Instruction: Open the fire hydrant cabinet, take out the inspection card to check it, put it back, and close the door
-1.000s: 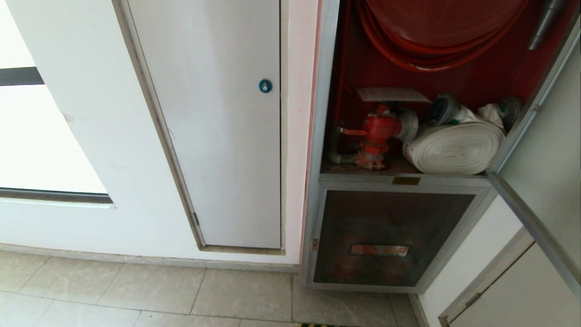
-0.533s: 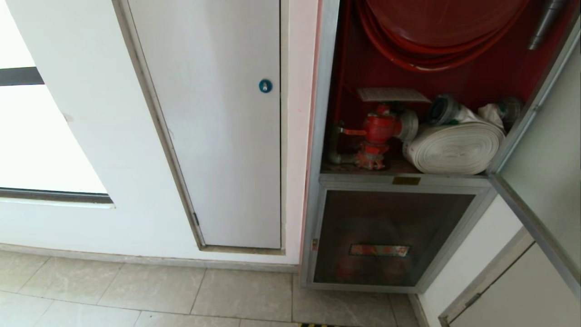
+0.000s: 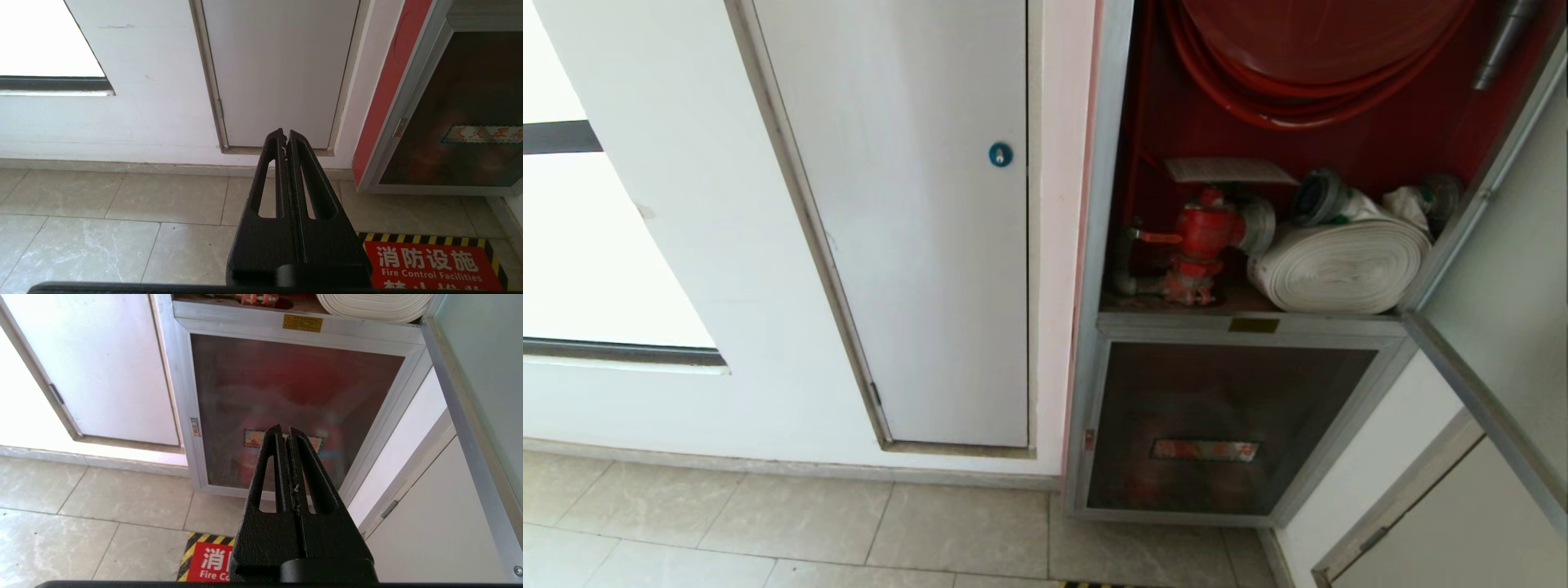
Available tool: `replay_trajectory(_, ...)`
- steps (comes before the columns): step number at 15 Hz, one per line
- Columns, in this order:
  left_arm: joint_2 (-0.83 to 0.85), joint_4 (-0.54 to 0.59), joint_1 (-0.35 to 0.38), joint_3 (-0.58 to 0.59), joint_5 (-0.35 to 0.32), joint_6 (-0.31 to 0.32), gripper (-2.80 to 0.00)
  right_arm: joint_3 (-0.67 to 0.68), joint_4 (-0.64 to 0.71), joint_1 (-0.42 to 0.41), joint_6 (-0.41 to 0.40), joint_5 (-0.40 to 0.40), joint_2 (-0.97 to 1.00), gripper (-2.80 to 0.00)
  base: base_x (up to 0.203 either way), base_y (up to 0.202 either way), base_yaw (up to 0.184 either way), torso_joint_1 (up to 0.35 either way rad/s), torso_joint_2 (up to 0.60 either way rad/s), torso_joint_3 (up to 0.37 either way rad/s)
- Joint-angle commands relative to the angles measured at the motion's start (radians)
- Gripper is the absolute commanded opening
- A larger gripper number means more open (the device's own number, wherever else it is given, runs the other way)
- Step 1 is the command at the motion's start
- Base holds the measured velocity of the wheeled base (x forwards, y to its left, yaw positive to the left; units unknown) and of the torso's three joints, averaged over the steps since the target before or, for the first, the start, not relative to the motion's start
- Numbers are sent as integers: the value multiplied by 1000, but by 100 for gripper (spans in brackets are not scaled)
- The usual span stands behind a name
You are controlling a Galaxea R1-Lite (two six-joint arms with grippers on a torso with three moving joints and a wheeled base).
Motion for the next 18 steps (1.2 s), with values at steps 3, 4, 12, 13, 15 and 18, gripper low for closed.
replay_trajectory(3, 1, 0, 0, 0, 0, 0, -280, 1, 0, 0, 2, -1, -1, -280, 0, 0, 0, 0, 0, 0)
replay_trajectory(4, 1, 0, 0, 0, 0, 0, -280, -1, 0, 0, 2, -3, -1, -280, 0, 0, 0, 0, 0, 0)
replay_trajectory(12, 1, 0, 0, 1, 0, 0, -280, -1, 0, 0, 41, -5, -1, -280, 0, 0, 0, 0, 0, 0)
replay_trajectory(13, 1, 0, 0, 0, 0, 0, -280, -1, 0, 0, 58, -7, -1, -280, 0, 0, 0, 0, 0, 0)
replay_trajectory(15, 1, 0, 0, 1, 0, 0, -280, -1, 0, 0, 67, -8, -1, -280, 0, 0, 0, 0, 0, 0)
replay_trajectory(18, 1, 0, 0, 0, 0, 0, -280, -1, 0, 0, 67, -8, -1, -280, 0, 0, 0, 0, 0, 0)
